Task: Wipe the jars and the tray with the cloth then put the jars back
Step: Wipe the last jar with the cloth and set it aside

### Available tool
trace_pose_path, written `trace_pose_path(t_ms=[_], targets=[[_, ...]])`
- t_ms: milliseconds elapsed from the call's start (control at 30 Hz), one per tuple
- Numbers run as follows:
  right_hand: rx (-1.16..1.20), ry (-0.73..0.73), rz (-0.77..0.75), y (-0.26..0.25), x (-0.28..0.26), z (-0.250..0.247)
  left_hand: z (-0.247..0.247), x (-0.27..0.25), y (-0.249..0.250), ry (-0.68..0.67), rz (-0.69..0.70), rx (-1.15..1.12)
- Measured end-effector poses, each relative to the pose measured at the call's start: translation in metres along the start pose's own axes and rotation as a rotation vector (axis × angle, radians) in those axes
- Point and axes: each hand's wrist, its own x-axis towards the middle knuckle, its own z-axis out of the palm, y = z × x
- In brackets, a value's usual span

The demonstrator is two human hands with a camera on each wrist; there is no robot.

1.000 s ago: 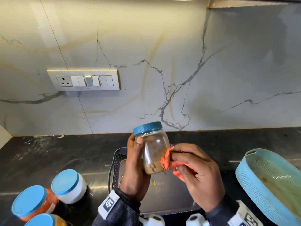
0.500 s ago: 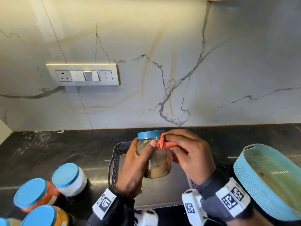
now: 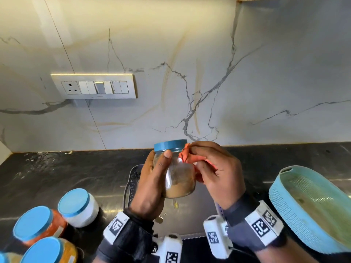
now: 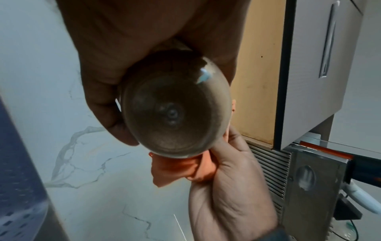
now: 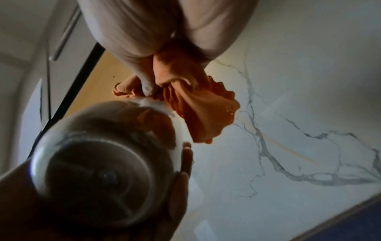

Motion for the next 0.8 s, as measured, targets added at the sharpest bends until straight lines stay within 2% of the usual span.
trace_pose_path(t_ms=[167, 233, 400, 633, 700, 800], targets=[[-0.039, -0.108, -0.084, -0.017, -0.041, 0.005, -0.008, 0.006, 0.009, 0.064, 0.014, -0.073], [-0.044, -0.122, -0.108, -0.013, -0.039, 0.006, -0.009, 0.003, 0.007, 0.055, -0.008, -0.096], [0.04, 0.009, 0.014, 0.003, 0.002, 0.005, 0.001, -0.006, 0.003, -0.023, -0.051, -0.122], [0.033, -0.083, -0.073, -0.016, -0.044, 0.013, -0.012, 0.003, 0.014, 0.043, -0.046, -0.157], [0.037, -0.068, -0.064, -0.009, -0.036, 0.01, -0.013, -0.001, 0.011, 0.034, -0.047, -0.185], [0.163, 0.02, 0.074, 0.006, -0.008, 0.013, -0.008, -0.009, 0.007, -0.065, -0.062, -0.166]])
